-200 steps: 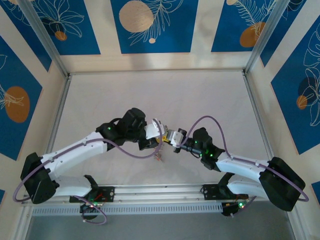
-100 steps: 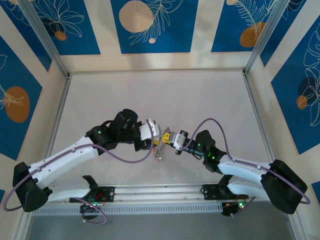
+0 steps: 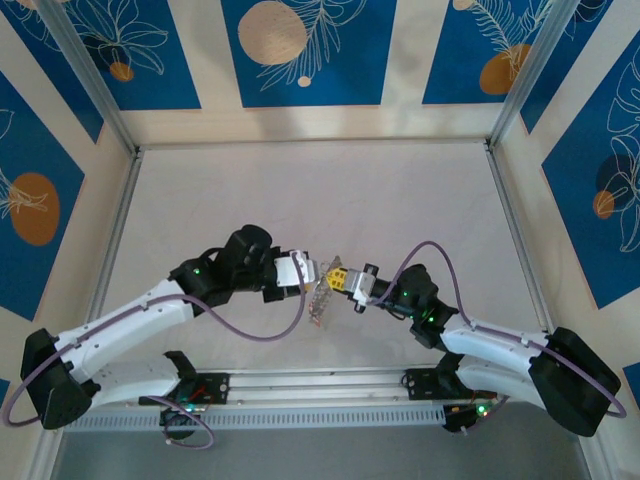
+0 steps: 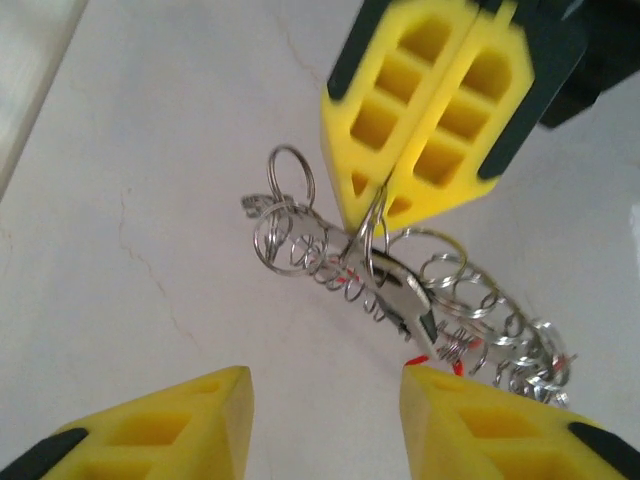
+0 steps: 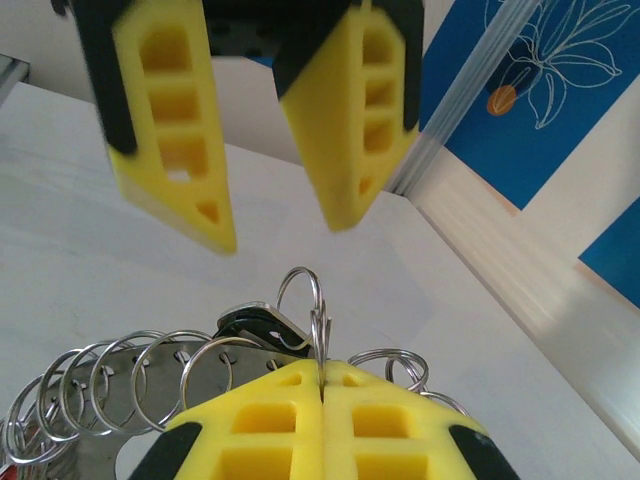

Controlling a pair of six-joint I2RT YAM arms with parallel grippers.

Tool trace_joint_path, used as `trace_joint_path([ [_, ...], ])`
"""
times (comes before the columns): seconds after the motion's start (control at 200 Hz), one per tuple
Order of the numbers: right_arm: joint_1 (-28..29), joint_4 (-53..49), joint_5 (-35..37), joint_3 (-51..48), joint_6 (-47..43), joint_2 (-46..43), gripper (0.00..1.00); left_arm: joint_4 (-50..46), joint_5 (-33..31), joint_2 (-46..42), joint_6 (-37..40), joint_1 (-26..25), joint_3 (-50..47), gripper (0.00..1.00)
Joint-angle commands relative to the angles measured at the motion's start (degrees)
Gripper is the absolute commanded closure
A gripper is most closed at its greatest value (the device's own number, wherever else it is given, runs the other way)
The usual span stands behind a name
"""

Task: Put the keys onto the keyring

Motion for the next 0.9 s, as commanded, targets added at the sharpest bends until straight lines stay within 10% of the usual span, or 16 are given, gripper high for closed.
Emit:
trace_joint_path([
  [0.0, -0.28, 3.45, -1.93, -0.46, -1.11, -1.52, 1.0, 4.16, -1.96, 1.12, 5.46, -0.03, -0.34, 0.61],
  [0.895, -0.45, 0.95, -3.79, 1.11, -0.88, -0.5, 1.0, 2.54, 9.72, 4.1, 5.63, 0.41, 2.59, 0.74],
])
